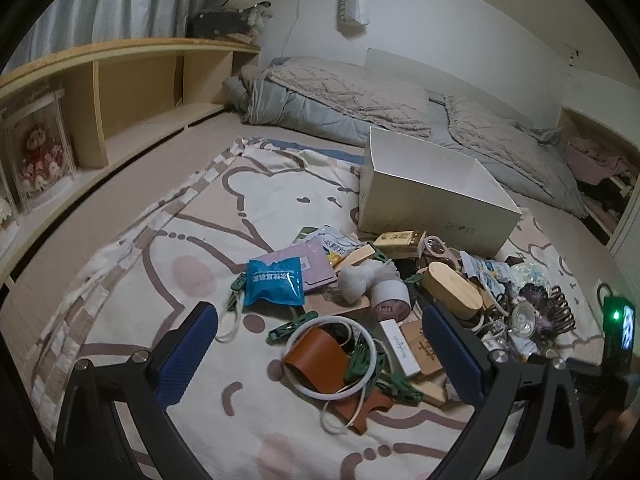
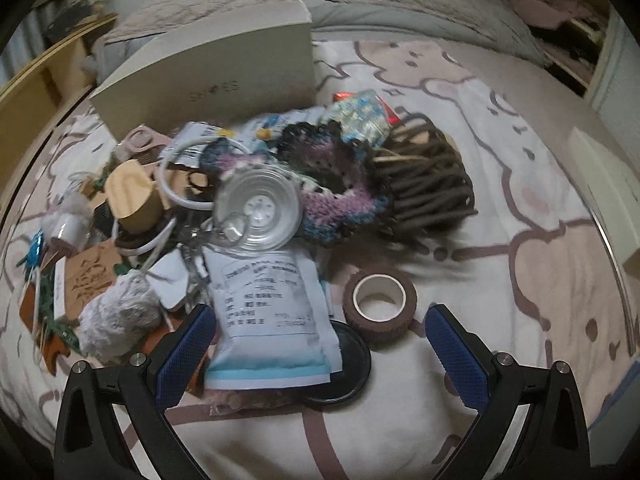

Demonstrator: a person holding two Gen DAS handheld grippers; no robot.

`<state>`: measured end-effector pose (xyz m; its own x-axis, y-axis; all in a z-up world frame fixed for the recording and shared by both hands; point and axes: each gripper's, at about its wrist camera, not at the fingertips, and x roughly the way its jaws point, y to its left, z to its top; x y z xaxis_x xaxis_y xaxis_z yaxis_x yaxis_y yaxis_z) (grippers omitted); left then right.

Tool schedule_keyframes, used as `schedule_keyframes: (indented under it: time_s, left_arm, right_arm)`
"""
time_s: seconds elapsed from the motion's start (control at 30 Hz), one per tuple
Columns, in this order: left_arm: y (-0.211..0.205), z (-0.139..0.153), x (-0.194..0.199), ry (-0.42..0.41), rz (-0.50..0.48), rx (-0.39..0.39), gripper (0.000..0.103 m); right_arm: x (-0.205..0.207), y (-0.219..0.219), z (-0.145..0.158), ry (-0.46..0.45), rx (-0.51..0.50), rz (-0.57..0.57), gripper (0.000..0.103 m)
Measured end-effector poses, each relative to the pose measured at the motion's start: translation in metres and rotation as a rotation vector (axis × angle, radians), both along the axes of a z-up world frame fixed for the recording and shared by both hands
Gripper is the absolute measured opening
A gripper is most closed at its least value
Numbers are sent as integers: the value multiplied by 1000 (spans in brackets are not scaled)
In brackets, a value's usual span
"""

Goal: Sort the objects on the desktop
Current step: 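Move both grippers over the pile toward the white ring and medicine packet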

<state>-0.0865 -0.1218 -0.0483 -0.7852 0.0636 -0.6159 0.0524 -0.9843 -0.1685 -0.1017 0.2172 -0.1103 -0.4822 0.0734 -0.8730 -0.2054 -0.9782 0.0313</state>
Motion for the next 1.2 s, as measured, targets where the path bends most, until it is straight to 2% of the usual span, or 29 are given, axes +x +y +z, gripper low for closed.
schedule_keyframes:
  time_s: [0.17,0.3,0.43,0.57,0.83,0.97,1.1,1.2]
  left_arm:
    - [5,-4,-6,-2,-1,-7,103]
    - [2,-15,-11,-34,15,34,103]
    - [1,-19,-15,-32,27,47,103]
    - [-1,-23,-19,-32,42,72,103]
    - [0,-35,-21,-42,43,34,103]
    - [0,-42,-20,-55,40,29,103]
    - [-1,-50,-22,-70,43,10,103]
    - [0,-56,-23,-85,46,-4,103]
  right_arm:
    - [2,3,-7,-10,1,-12,103]
    - [8,12,-9,-11,28,-15,103]
    - [14,35,-12,-19,72,-62,103]
    - [13,57,-13,-25,64,-76,103]
    - [16,53,5,4,74,72,103]
    - [19,47,19,54,35,114,103]
    - [8,44,23,89,-36,84,103]
    - [-8,43,16,88,-35,53,103]
